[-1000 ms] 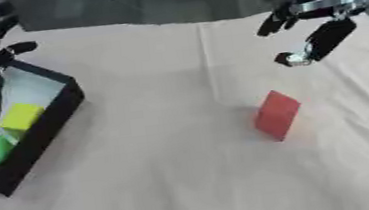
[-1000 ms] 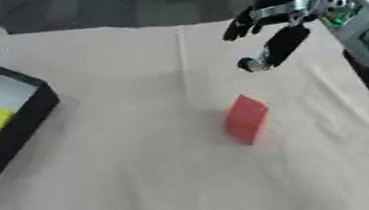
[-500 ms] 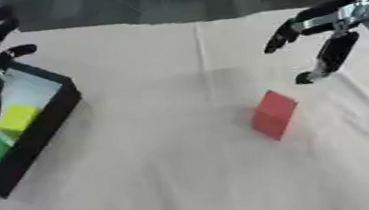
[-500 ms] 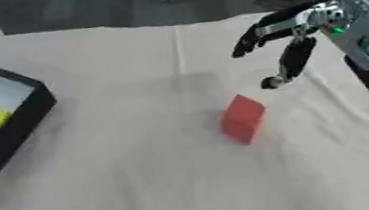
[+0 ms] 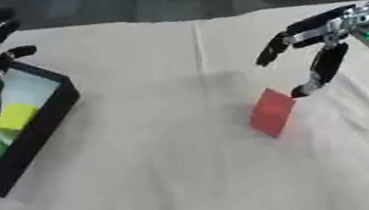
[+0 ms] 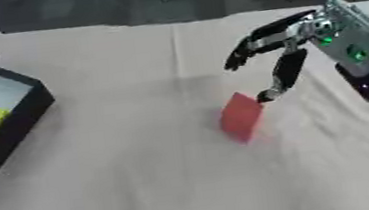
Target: Pick up the objects with one hand, pass them to the other hand, and then place them into the box on the other side of the table.
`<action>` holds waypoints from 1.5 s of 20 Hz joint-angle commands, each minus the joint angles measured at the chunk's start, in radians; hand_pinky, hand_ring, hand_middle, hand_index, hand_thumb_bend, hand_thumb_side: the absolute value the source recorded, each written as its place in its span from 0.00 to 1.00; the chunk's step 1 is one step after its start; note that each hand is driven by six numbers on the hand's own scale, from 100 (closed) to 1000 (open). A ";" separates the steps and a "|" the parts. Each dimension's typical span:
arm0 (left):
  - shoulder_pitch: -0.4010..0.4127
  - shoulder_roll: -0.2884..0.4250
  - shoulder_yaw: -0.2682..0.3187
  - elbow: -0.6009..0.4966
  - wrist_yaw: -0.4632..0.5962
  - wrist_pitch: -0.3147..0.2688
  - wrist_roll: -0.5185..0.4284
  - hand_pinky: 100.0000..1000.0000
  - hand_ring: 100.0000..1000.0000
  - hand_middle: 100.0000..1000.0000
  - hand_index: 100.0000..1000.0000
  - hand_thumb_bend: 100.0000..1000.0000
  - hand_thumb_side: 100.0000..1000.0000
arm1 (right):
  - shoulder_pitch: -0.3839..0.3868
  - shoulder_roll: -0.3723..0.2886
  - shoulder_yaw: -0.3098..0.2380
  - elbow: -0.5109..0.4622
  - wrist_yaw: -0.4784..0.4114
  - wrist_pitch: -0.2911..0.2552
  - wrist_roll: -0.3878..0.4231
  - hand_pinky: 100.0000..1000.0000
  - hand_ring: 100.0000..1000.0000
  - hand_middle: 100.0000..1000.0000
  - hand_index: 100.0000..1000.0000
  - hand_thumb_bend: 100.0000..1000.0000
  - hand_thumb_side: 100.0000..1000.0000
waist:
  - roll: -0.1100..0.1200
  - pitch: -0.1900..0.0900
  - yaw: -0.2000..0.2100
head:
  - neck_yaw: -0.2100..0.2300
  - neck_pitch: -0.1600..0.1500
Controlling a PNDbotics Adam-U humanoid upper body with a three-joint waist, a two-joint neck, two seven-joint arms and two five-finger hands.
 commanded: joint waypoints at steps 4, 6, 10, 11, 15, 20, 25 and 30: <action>-0.010 0.029 0.005 -0.006 -0.003 0.005 0.004 0.73 0.92 0.83 0.78 0.00 0.72 | -0.062 -0.072 0.058 0.001 0.011 -0.065 0.018 0.95 0.91 0.85 0.95 0.45 0.02 | -0.016 -0.028 -0.003 | 0.007 0.008; -0.008 0.032 0.006 -0.006 -0.004 0.007 0.006 0.73 0.92 0.83 0.78 0.00 0.72 | -0.074 -0.085 0.072 0.003 0.009 -0.078 0.018 0.95 0.91 0.85 0.94 0.47 0.01 | -0.017 -0.027 -0.005 | 0.009 0.009; -0.004 0.040 0.008 -0.005 -0.006 0.010 0.012 0.73 0.92 0.83 0.78 0.00 0.71 | -0.091 -0.099 0.091 -0.002 0.002 -0.095 0.018 0.95 0.90 0.85 0.94 0.47 0.02 | -0.021 -0.028 -0.011 | 0.008 0.013; -0.005 0.038 0.008 -0.005 -0.005 0.011 0.014 0.73 0.92 0.83 0.77 0.00 0.71 | -0.094 -0.096 0.101 -0.006 -0.007 -0.099 0.018 0.94 0.90 0.84 0.94 0.46 0.05 | -0.021 -0.028 -0.011 | 0.006 0.013; -0.009 0.033 0.006 -0.006 -0.005 0.012 0.014 0.73 0.91 0.82 0.77 0.00 0.71 | -0.098 -0.075 0.145 -0.010 -0.052 -0.102 0.018 0.93 0.88 0.82 0.93 0.39 0.07 | -0.019 -0.027 -0.007 | 0.005 0.009; -0.008 0.030 0.008 -0.006 -0.004 0.013 0.019 0.73 0.91 0.82 0.77 0.00 0.71 | -0.090 -0.045 0.142 -0.010 -0.073 -0.080 0.018 0.92 0.87 0.82 0.93 0.39 0.05 | -0.013 -0.025 -0.005 | 0.004 0.006; -0.009 0.027 0.008 -0.008 -0.002 0.014 0.020 0.73 0.91 0.82 0.77 0.00 0.71 | -0.075 -0.023 0.144 0.016 -0.041 -0.088 0.018 0.92 0.88 0.83 0.95 0.41 0.01 | -0.009 -0.022 -0.003 | 0.003 0.004; -0.004 0.034 0.011 -0.004 -0.003 0.015 0.024 0.72 0.91 0.82 0.77 0.00 0.71 | -0.088 -0.040 0.149 0.047 0.001 -0.126 0.018 0.94 0.89 0.85 0.98 0.48 0.00 | -0.008 -0.022 -0.007 | 0.006 0.013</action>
